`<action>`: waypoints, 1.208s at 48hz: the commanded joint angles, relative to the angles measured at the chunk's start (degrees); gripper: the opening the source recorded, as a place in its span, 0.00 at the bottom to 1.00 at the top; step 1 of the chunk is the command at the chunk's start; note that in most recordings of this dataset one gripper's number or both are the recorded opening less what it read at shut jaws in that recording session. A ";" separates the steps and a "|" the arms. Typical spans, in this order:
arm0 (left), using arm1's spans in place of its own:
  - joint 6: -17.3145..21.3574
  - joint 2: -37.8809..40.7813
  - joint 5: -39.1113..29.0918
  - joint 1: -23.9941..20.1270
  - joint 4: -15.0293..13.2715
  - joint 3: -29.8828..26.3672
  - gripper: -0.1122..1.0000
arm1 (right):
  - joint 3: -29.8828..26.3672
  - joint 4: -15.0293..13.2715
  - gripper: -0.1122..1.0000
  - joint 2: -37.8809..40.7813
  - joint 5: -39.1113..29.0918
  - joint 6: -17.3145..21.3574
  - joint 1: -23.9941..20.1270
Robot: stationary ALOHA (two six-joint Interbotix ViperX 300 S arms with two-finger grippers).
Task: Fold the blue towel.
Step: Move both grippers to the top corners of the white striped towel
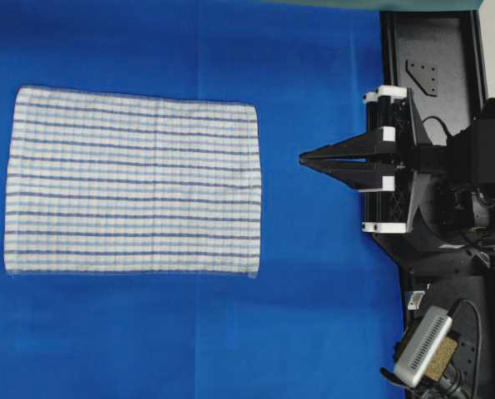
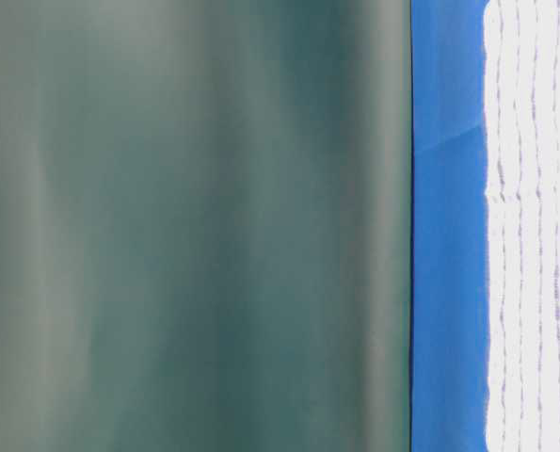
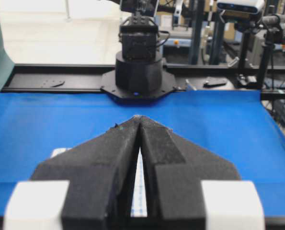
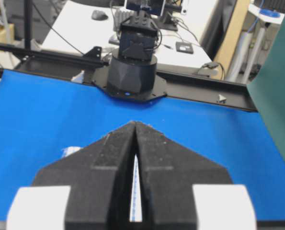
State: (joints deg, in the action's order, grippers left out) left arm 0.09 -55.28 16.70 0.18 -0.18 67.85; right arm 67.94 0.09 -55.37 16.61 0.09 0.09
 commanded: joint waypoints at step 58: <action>0.53 42.01 11.25 -27.60 -1.93 -2.11 0.77 | -3.60 6.42 0.77 41.92 1.23 0.88 27.51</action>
State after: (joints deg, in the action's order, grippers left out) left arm 0.53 -16.35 25.58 -27.07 -2.02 67.32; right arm 65.39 6.50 -15.29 16.00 0.97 27.25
